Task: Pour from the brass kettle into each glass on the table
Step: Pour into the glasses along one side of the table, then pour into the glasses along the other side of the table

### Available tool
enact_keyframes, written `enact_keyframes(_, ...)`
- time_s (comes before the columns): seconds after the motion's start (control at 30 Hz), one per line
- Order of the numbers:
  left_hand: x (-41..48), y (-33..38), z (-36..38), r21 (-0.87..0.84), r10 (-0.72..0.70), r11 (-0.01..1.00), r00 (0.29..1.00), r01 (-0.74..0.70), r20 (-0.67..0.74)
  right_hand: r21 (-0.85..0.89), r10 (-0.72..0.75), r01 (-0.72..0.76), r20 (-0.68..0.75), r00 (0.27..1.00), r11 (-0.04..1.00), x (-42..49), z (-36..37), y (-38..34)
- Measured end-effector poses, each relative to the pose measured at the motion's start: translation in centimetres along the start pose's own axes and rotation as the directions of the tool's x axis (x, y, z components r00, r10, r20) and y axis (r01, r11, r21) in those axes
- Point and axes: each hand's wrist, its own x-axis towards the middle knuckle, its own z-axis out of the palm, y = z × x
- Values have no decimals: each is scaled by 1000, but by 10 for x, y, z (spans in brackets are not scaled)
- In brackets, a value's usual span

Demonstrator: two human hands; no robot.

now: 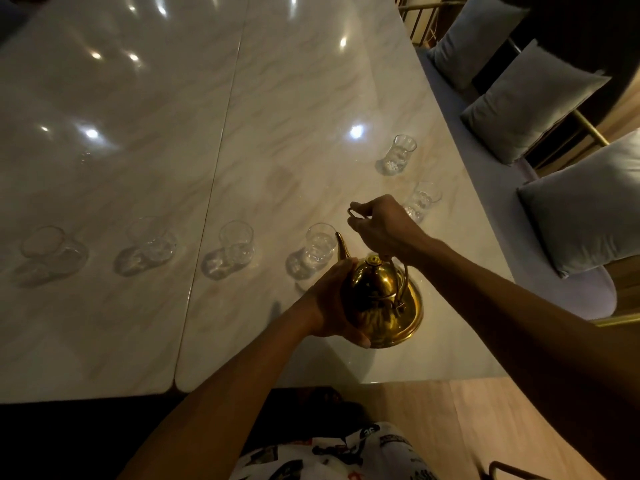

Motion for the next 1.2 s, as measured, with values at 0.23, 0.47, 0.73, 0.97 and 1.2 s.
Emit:
enact_keyframes(0.23, -14, 12, -9, 54, -24, 998, 987, 33, -161, 17, -149, 150, -9, 989, 989, -14, 0, -9)
enact_keyframes(0.47, -39, 17, -17, 57, -25, 997, 960, 43, -281, 42, -243, 241, 32, 970, 970, -19, 10, -32)
enact_keyframes(0.73, -76, 0, -36, 32, -93, 994, 941, 109, -326, 34, -321, 319, 69, 945, 947, -25, 36, -69)
enact_keyframes(0.97, -103, -32, -64, -6, -78, 997, 957, 79, -278, 60, -248, 245, 59, 967, 968, -9, 74, -97)
enact_keyframes(1.2, -117, -65, -91, -81, -63, 995, 986, 51, -152, 65, -72, 66, 105, 992, 996, 12, 104, -123)
